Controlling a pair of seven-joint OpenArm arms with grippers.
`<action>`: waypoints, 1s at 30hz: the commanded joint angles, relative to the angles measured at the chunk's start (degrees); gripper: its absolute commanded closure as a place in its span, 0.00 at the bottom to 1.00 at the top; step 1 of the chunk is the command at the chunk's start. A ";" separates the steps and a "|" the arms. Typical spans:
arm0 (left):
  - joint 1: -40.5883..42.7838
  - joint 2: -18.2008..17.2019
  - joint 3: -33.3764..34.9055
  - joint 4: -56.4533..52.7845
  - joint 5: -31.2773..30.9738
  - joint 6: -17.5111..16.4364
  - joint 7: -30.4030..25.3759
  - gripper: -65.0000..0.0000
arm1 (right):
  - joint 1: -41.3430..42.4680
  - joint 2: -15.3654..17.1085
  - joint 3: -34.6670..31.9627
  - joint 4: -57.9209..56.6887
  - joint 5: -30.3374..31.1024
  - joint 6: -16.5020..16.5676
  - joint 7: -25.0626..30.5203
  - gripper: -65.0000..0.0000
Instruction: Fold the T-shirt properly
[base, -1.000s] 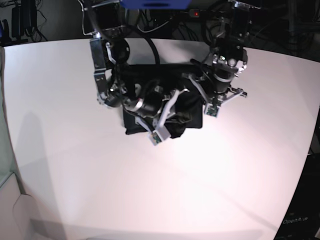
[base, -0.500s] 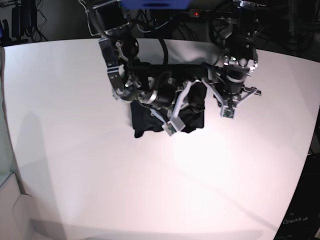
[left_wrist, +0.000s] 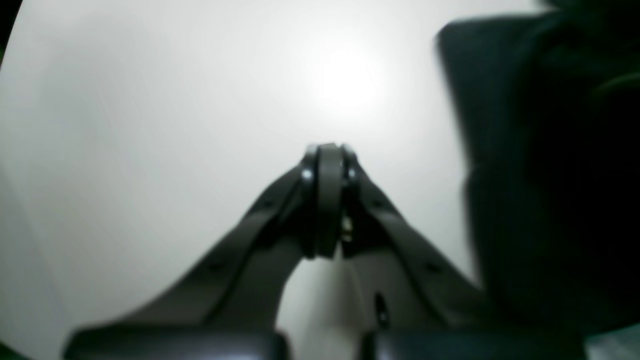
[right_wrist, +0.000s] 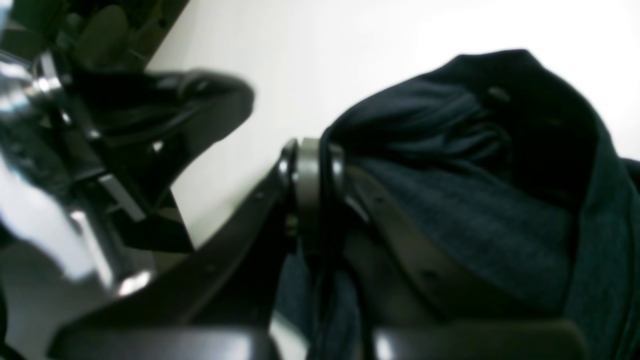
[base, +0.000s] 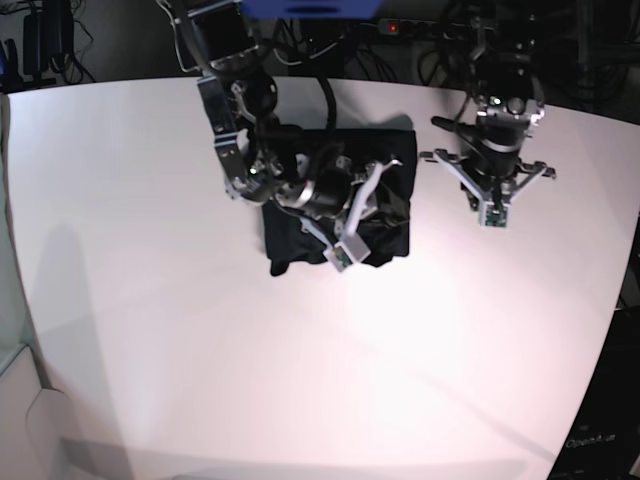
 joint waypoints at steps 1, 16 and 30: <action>-0.20 -0.13 -0.70 1.11 0.02 0.18 -1.79 1.00 | 1.50 -0.60 -0.10 0.94 1.22 0.32 1.40 1.00; 0.94 -0.13 -2.90 0.94 0.02 0.09 -1.61 1.00 | 4.31 -0.60 -0.10 -4.16 1.22 0.23 1.49 1.00; 0.86 -0.13 -2.64 0.85 0.02 0.09 -1.61 1.00 | 7.04 -0.60 -9.77 -4.25 1.22 0.58 -1.59 0.56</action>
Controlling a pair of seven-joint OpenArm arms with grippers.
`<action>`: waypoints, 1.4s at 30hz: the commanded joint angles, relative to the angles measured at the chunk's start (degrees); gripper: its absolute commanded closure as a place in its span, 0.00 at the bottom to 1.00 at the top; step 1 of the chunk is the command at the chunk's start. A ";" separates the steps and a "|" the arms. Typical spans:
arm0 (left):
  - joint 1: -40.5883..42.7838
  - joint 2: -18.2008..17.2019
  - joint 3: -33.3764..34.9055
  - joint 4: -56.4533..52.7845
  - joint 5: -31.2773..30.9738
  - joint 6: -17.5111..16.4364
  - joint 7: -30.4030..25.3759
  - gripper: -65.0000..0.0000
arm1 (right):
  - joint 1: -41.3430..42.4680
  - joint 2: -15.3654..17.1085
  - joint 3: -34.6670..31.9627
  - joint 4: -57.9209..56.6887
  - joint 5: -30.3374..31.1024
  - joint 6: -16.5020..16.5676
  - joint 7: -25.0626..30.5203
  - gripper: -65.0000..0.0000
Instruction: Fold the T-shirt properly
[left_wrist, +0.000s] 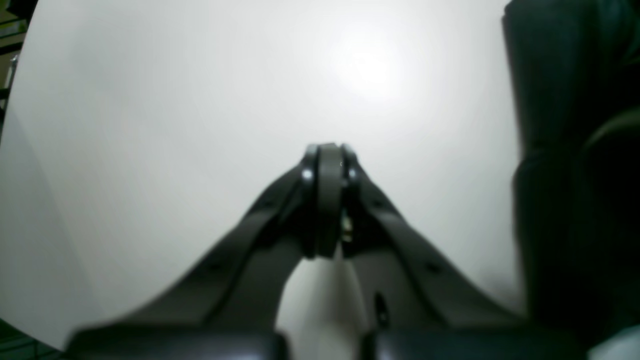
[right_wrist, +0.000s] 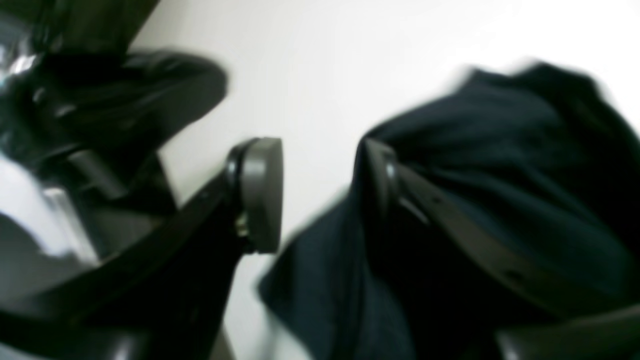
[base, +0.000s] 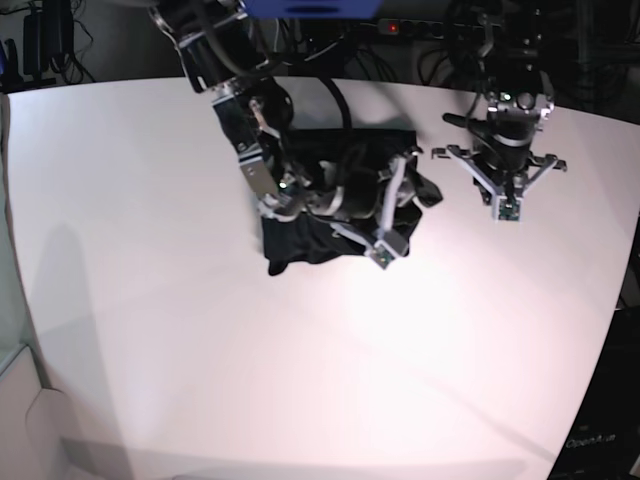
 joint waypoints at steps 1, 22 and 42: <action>-0.41 -0.15 -0.32 0.87 0.04 0.33 -1.02 1.00 | 1.95 -0.86 -1.85 1.00 1.20 0.43 0.72 0.56; 1.26 -3.93 -11.13 -1.24 0.39 -12.24 -1.55 1.00 | 6.61 8.89 4.30 1.26 0.94 -0.01 0.37 0.96; -2.35 -3.84 -13.68 -6.16 0.57 -14.88 -1.46 1.00 | 4.85 7.92 3.42 0.82 0.85 -0.01 2.22 1.00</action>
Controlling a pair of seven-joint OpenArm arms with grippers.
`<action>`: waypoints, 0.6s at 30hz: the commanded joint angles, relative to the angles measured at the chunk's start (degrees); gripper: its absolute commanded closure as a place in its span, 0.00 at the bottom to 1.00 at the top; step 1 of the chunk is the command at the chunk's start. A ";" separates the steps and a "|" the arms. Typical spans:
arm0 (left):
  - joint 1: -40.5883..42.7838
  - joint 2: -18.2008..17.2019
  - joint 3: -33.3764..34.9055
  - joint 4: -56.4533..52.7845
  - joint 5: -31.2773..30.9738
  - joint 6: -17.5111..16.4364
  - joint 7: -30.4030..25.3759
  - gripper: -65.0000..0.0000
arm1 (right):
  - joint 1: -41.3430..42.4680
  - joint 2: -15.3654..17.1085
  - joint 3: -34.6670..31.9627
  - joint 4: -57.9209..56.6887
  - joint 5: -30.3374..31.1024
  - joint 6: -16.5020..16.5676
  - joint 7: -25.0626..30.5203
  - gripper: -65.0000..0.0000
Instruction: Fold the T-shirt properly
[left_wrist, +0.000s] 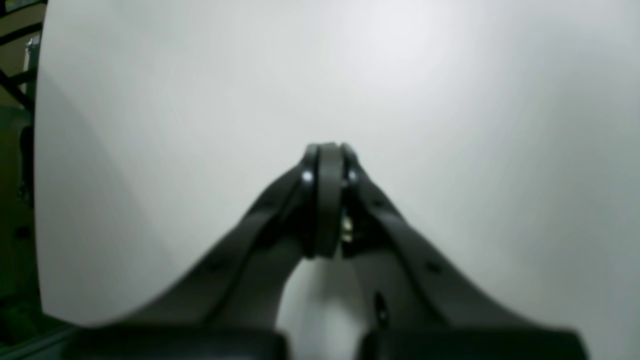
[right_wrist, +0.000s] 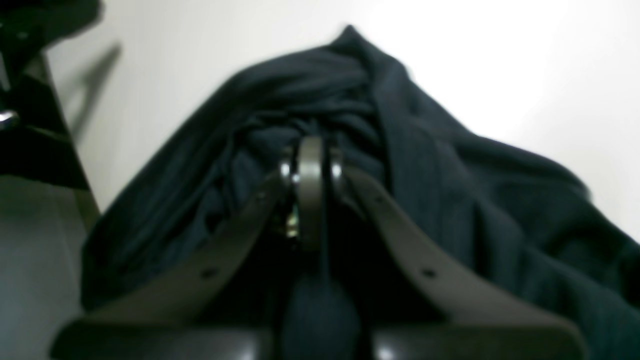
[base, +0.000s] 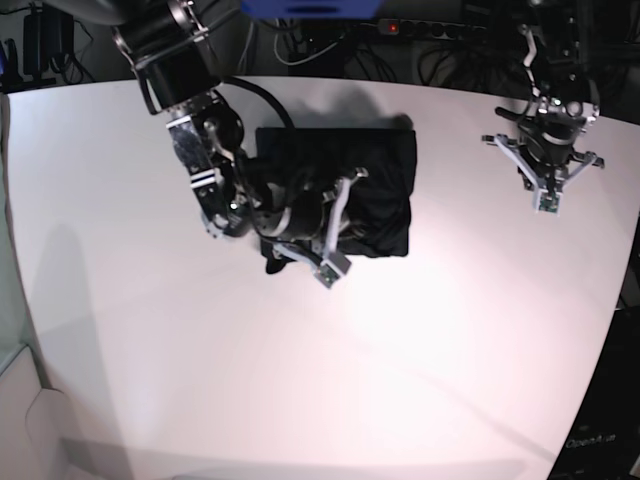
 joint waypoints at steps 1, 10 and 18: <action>-0.03 -0.65 -0.24 0.92 -0.28 0.38 -1.20 1.00 | 1.95 -1.09 -0.58 0.38 0.96 0.19 2.15 1.00; 1.55 -0.74 -0.51 1.27 -0.28 0.29 -1.29 1.00 | 7.40 -4.78 -5.06 -12.89 0.96 0.19 8.92 1.00; 2.26 -1.26 -0.51 1.01 -0.28 0.29 -1.29 1.00 | 11.44 -5.74 -7.44 -20.19 0.96 0.19 13.06 1.00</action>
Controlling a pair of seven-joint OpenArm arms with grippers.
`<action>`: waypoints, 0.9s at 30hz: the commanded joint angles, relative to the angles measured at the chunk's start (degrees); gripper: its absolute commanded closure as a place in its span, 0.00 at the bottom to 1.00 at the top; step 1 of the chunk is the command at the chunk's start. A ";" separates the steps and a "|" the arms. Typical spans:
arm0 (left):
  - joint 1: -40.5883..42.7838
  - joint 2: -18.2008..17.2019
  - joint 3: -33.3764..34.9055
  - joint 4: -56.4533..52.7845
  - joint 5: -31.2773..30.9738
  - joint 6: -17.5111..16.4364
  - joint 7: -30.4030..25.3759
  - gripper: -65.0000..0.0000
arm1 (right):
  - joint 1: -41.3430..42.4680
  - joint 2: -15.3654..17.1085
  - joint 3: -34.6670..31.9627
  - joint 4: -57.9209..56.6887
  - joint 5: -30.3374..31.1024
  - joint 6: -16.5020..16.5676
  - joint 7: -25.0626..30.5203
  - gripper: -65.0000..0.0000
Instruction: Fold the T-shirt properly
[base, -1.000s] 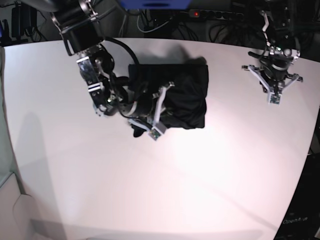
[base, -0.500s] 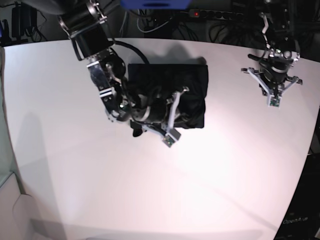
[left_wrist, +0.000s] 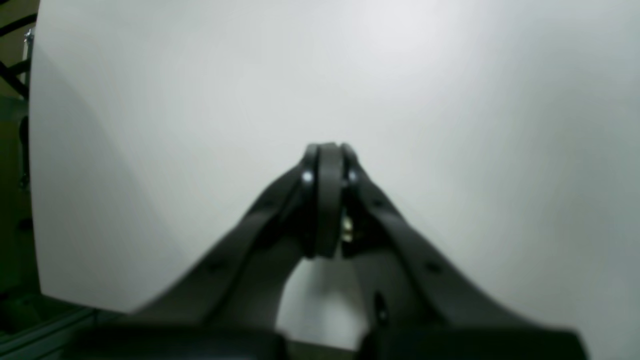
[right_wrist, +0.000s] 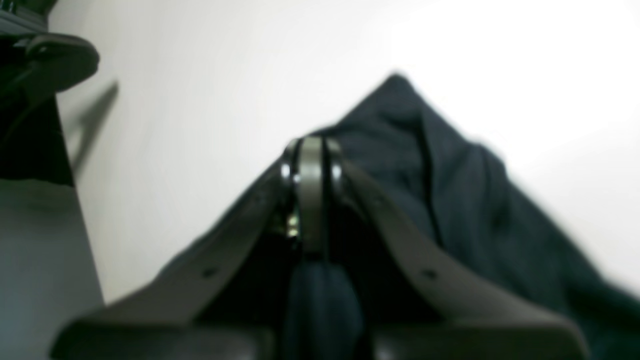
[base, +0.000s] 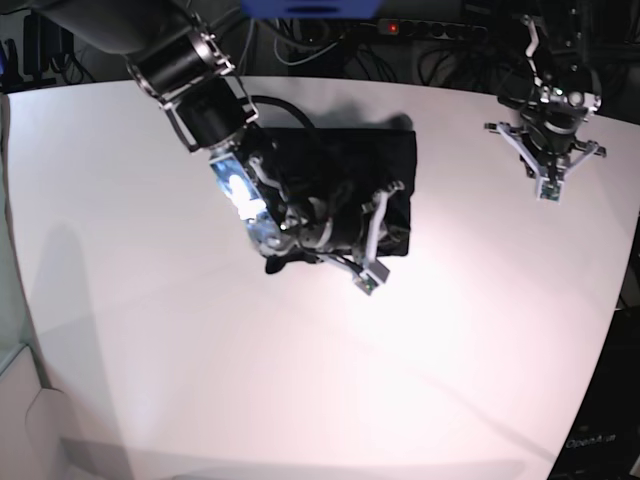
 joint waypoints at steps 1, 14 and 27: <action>-0.17 -0.63 -0.27 0.90 -0.11 0.31 -1.13 1.00 | 2.26 -1.27 -0.58 0.35 0.87 0.19 1.62 1.00; -0.26 -0.63 0.00 0.90 -0.11 0.31 -1.13 1.00 | 3.76 -3.55 -4.27 -0.26 0.87 0.19 1.10 1.00; -0.34 -0.54 0.09 0.37 -0.11 0.31 -1.13 1.00 | 4.20 -3.46 -7.70 4.75 0.87 0.19 1.01 1.00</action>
